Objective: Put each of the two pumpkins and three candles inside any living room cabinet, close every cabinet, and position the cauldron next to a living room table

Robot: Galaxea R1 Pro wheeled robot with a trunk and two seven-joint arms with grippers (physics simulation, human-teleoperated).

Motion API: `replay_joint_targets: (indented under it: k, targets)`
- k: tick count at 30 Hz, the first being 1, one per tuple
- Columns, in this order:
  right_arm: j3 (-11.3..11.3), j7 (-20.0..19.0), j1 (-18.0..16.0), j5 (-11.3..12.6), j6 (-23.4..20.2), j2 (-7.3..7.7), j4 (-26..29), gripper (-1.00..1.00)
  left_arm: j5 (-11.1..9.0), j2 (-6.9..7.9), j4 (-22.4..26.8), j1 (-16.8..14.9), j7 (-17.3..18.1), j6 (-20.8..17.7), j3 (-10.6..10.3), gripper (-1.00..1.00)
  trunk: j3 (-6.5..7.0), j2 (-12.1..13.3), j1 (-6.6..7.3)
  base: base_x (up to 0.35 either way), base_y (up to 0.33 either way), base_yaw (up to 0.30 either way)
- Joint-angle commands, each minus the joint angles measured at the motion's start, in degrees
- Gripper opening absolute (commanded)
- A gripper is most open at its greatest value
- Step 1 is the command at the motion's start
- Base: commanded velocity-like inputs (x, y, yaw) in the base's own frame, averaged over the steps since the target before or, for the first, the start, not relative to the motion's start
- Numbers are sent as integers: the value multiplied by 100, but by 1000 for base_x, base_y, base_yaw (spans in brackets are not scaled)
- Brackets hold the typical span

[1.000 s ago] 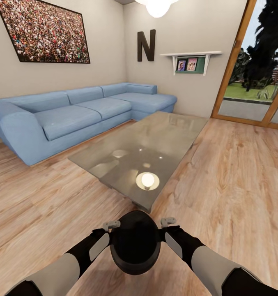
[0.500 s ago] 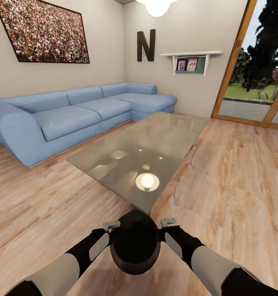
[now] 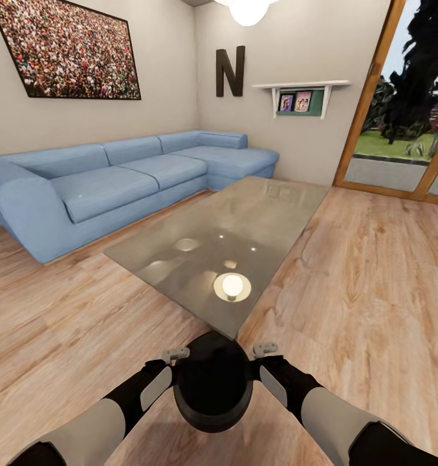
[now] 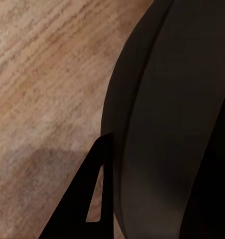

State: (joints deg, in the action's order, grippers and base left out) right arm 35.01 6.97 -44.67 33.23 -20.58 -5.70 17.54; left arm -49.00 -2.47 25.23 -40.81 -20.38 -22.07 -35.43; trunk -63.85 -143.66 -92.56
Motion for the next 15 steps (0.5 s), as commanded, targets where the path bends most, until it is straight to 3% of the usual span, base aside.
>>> replay_joint_targets:
  k: [1,11,12,13,15]
  targets:
    - [-78,35,-6,8,-19,148,15,-100,-180,9,25,-6,-22,27,-25,-100,-5,-3,2,0,0,0]
    - [-73,37,-6,8,-17,148,22,-100,-180,10,25,-6,-27,27,-33,-100,-5,-3,2,0,0,0]
    - [-73,40,-6,8,-17,148,22,-100,-180,10,25,-6,-27,27,-34,100,-5,-3,2,0,0,0]
    - [-73,40,-6,8,-17,148,22,100,-180,10,25,-6,-27,27,-34,100,-5,-3,2,0,0,0]
    - [-73,41,-8,6,-17,148,22,100,-180,10,25,-6,-27,32,-34,100,-5,-3,2,0,0,0]
